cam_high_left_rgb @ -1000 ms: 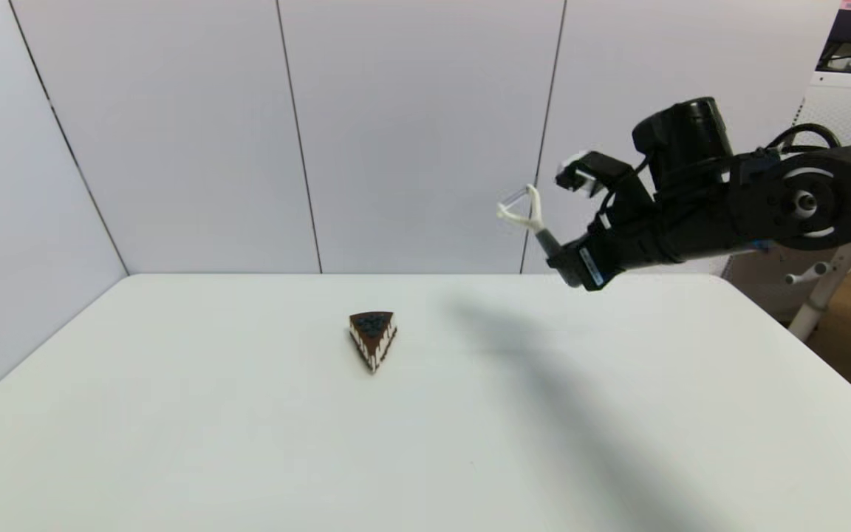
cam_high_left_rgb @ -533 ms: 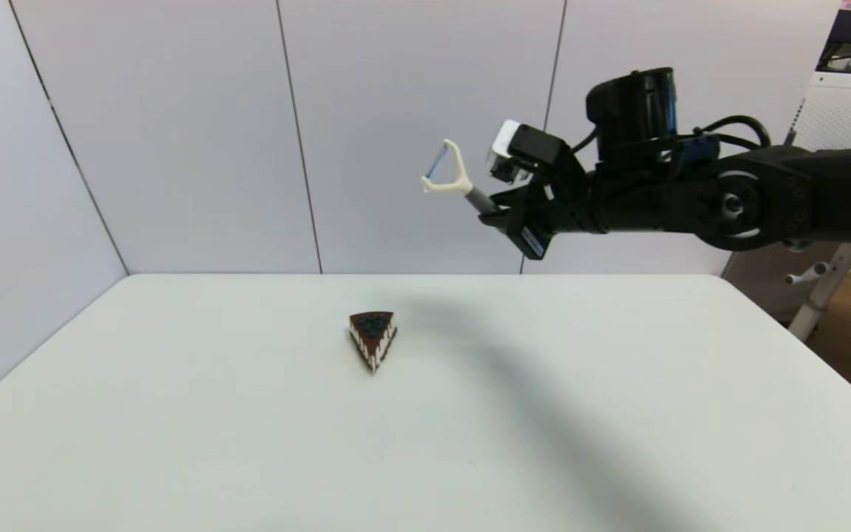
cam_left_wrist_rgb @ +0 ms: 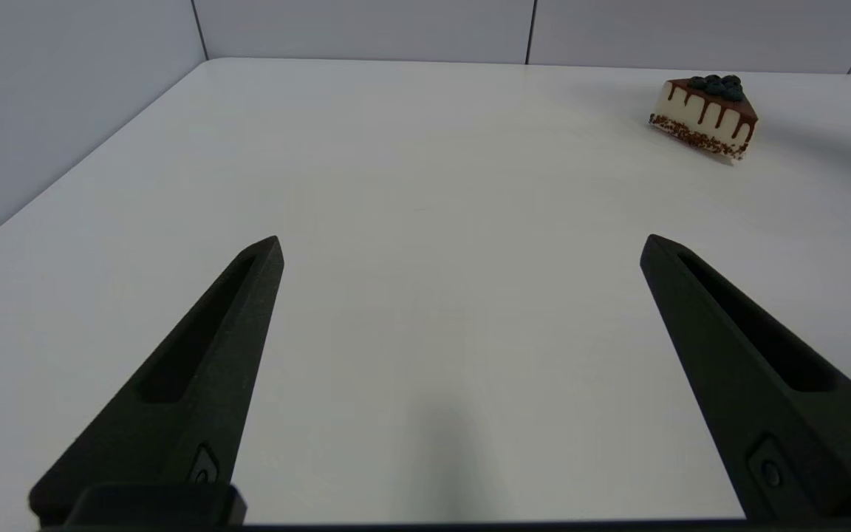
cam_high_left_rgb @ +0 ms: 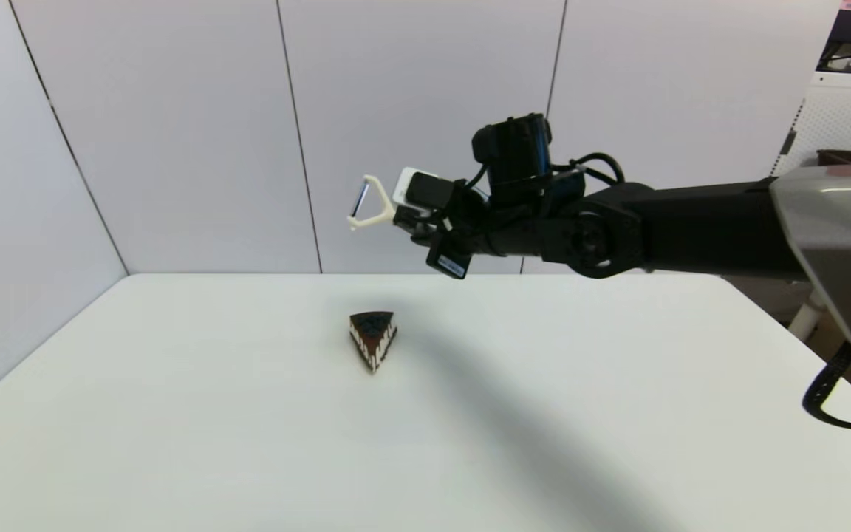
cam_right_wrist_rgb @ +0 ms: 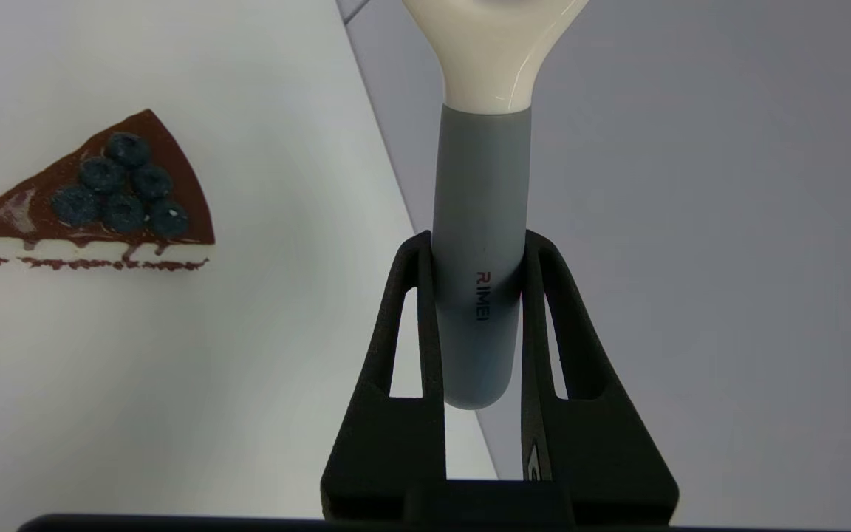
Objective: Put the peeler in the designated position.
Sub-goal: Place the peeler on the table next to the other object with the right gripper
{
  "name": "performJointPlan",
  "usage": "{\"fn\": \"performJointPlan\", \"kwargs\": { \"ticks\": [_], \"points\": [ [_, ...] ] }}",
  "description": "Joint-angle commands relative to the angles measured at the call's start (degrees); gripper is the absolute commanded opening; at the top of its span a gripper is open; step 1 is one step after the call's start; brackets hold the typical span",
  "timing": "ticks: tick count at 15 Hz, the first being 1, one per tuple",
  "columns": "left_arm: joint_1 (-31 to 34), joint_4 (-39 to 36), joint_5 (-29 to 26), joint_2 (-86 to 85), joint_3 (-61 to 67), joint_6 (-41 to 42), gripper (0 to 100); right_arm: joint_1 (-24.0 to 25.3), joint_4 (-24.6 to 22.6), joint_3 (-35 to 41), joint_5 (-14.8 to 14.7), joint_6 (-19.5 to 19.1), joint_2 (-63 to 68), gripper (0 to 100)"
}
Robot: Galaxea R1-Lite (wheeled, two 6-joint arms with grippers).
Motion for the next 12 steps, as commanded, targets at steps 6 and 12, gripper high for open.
{"fn": "performJointPlan", "kwargs": {
  "ticks": [6, 12],
  "points": [
    [-0.01, -0.09, -0.02, 0.07, 0.01, -0.01, 100, 1.92, 8.23, -8.71, -10.25, -6.0, 10.1, 0],
    [-0.01, 0.09, -0.02, 0.07, 0.01, -0.01, 100, 2.18, 4.1, -8.71, -13.85, -4.95, 12.91, 0]
  ]
}}
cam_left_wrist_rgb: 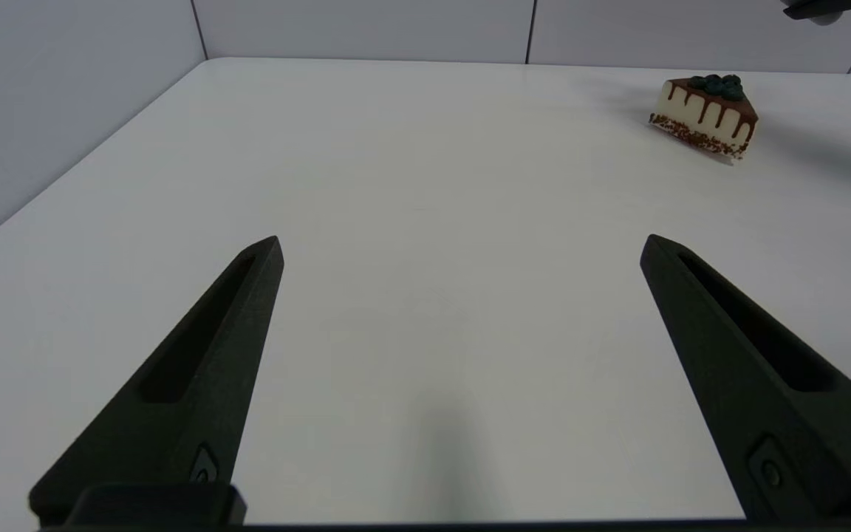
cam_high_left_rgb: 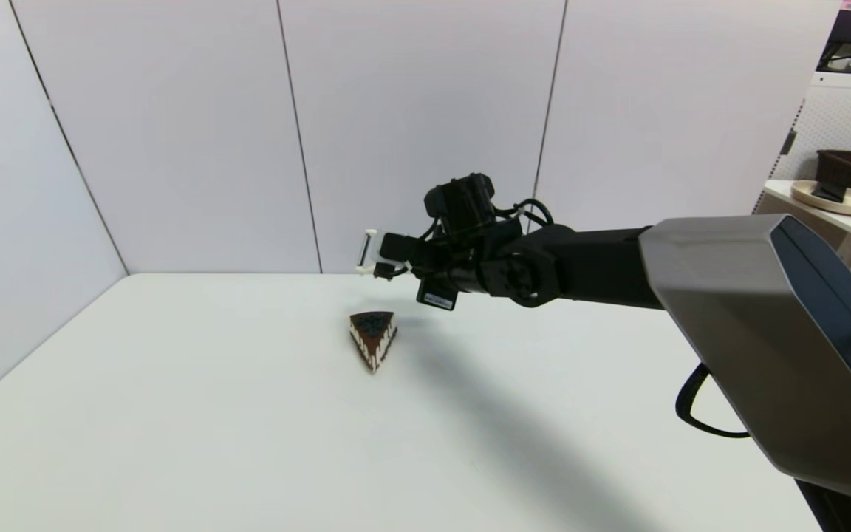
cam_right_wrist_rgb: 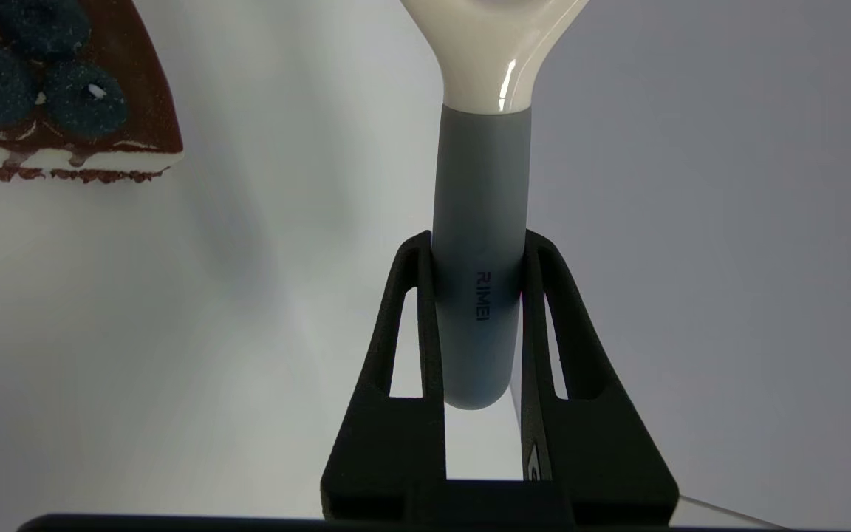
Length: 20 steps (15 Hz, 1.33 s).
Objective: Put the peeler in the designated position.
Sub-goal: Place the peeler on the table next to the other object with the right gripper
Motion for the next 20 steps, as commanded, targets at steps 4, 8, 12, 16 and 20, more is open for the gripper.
{"fn": "performJointPlan", "kwargs": {
  "ticks": [4, 8, 12, 16, 20],
  "points": [
    [0.01, 0.09, -0.02, 0.07, 0.01, -0.01, 100, 0.83, -4.62, -0.02, 0.31, 1.6, 3.58, 0],
    [0.1, -0.09, -0.02, 0.07, 0.01, -0.01, 100, 1.36, -8.93, -0.02, 0.39, 1.43, 5.77, 0],
    [0.01, -0.09, -0.02, 0.07, 0.01, -0.01, 100, 2.33, -9.72, -0.02, 0.57, 1.08, 5.95, 0],
    [0.01, -0.09, -0.02, 0.07, 0.01, -0.01, 100, 2.68, -9.28, -0.02, 0.83, 0.72, 6.04, 0],
    [0.01, -0.09, -0.02, 0.07, 0.01, -0.01, 100, 2.68, -8.75, -0.02, 0.75, 0.64, 5.95, 0]
  ]
}}
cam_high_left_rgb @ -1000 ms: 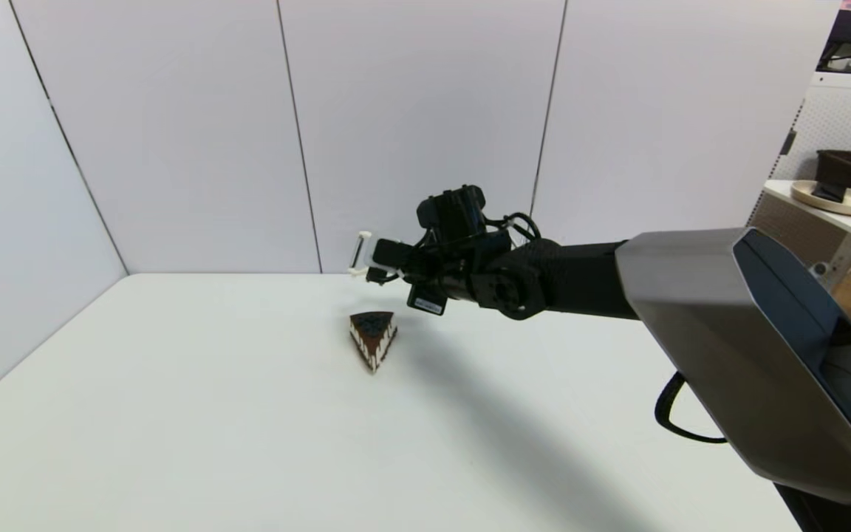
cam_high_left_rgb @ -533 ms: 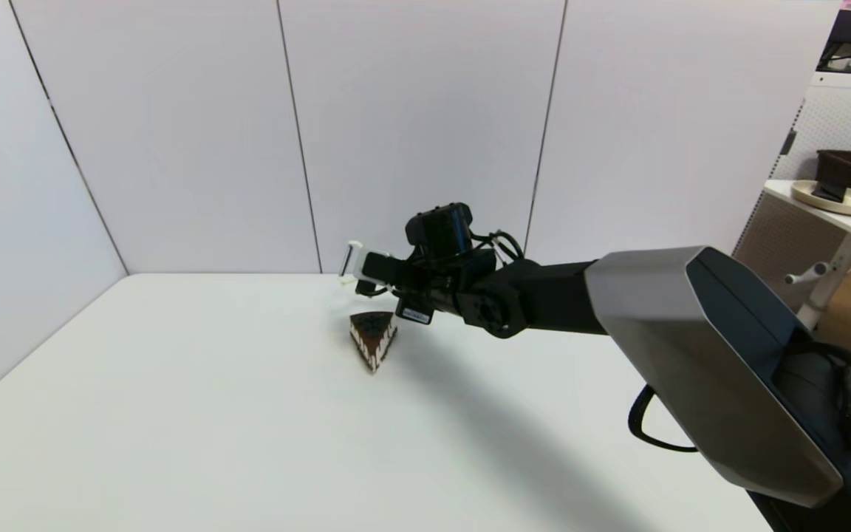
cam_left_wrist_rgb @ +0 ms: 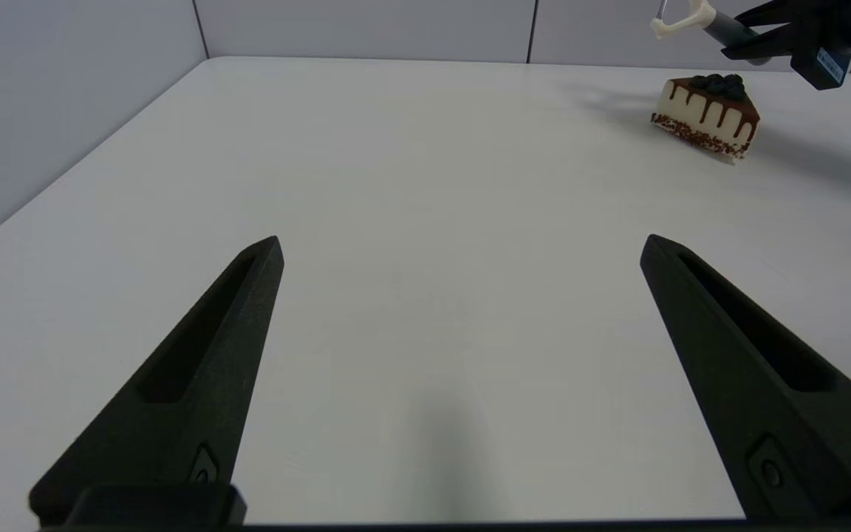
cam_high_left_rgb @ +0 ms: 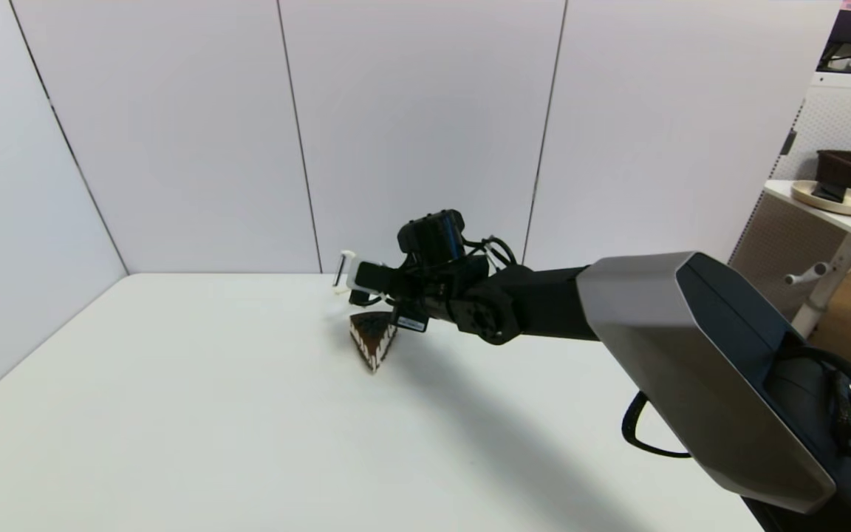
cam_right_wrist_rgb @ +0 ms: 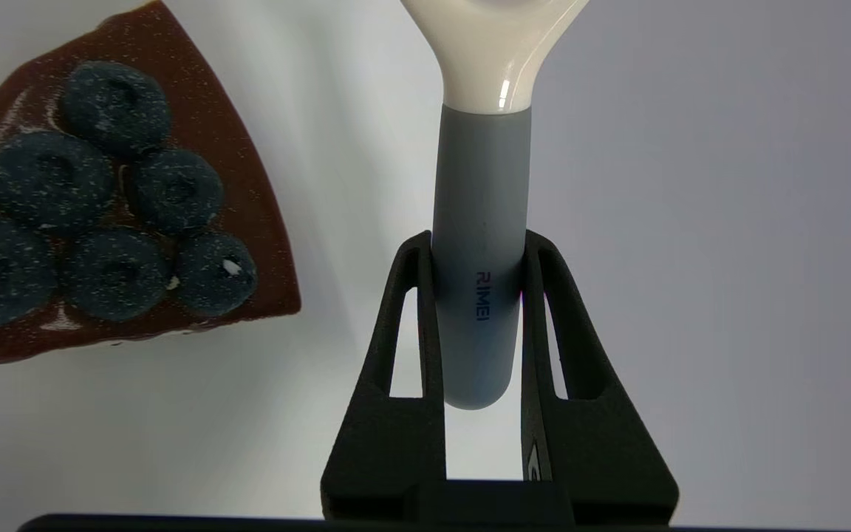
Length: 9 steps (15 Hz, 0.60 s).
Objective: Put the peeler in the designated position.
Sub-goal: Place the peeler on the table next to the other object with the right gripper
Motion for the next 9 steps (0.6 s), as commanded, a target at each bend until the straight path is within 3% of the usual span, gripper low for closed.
{"fn": "performJointPlan", "kwargs": {
  "ticks": [1, 4, 5, 9],
  "points": [
    [-0.01, -0.17, 0.01, 0.07, 0.01, -0.01, 100, -0.01, 0.06, 0.0, -0.24, -0.44, -0.17, 0],
    [-0.01, -0.17, 0.01, 0.07, 0.01, -0.01, 100, -0.19, 0.15, 0.0, -0.24, -1.05, 0.01, 0],
    [-0.01, 0.0, 0.01, 0.07, 0.01, -0.01, 100, -0.19, 0.15, 0.0, -0.24, -1.49, 0.01, 100],
    [0.07, -0.17, 0.01, 0.07, 0.01, -0.01, 100, -0.28, -0.12, 0.0, -0.42, -1.32, 0.36, 100]
  ]
}}
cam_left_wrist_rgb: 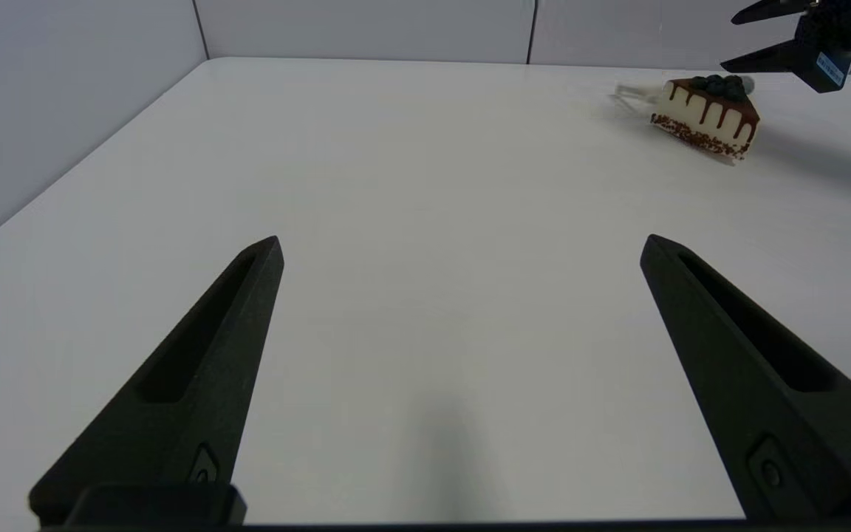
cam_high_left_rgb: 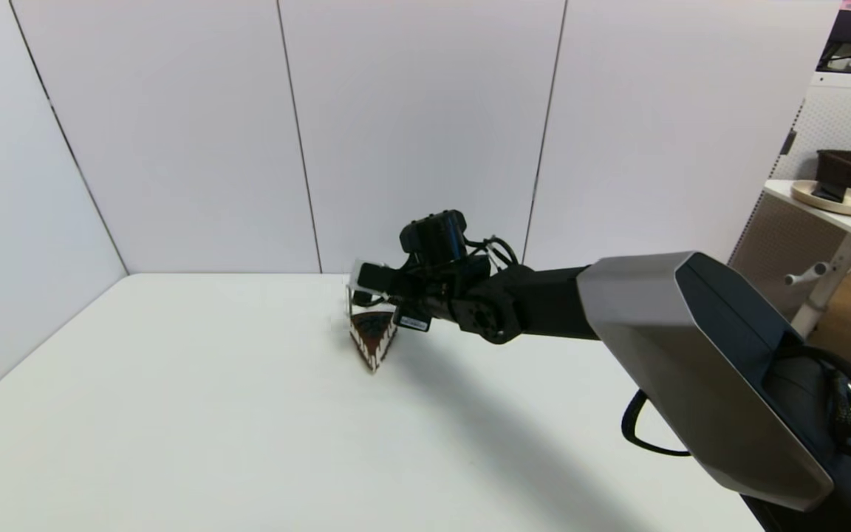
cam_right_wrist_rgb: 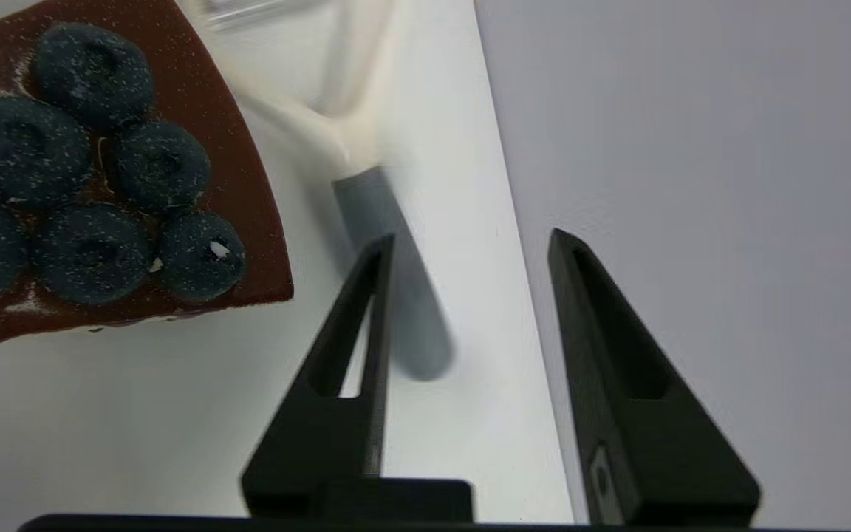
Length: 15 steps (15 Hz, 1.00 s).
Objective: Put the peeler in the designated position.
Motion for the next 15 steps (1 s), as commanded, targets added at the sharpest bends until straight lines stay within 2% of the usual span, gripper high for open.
{"fn": "performJointPlan", "kwargs": {
  "ticks": [1, 4, 6, 9, 10, 12, 15],
  "points": [
    [0.01, -0.13, 0.01, 0.07, 0.01, -0.01, 100, -0.12, -0.21, 0.0, -0.04, -0.22, 0.0, 100],
    [0.01, -0.13, 0.01, 0.07, 0.01, -0.01, 100, -0.21, -0.56, 0.0, 0.05, 0.39, -1.76, 100],
    [0.01, 0.05, 0.01, 0.07, 0.01, -0.01, 100, -1.27, 1.29, 0.09, -0.04, 1.19, -6.24, 100],
    [0.01, 0.05, 0.01, 0.07, 0.01, -0.01, 100, -3.81, 4.45, 0.88, 0.31, 6.81, -14.68, 100],
    [0.1, 0.05, 0.01, 0.07, 0.01, -0.01, 100, -4.87, 7.18, 1.58, 0.57, 10.94, -19.16, 100],
    [0.01, 0.05, 0.01, 0.07, 0.01, -0.01, 100, -6.54, 12.36, 1.85, 4.53, 18.68, -26.45, 100],
    [0.01, -0.13, 0.01, 0.07, 0.01, -0.01, 100, -10.67, 13.33, 1.85, 12.7, 27.73, -34.63, 100]
  ]
}}
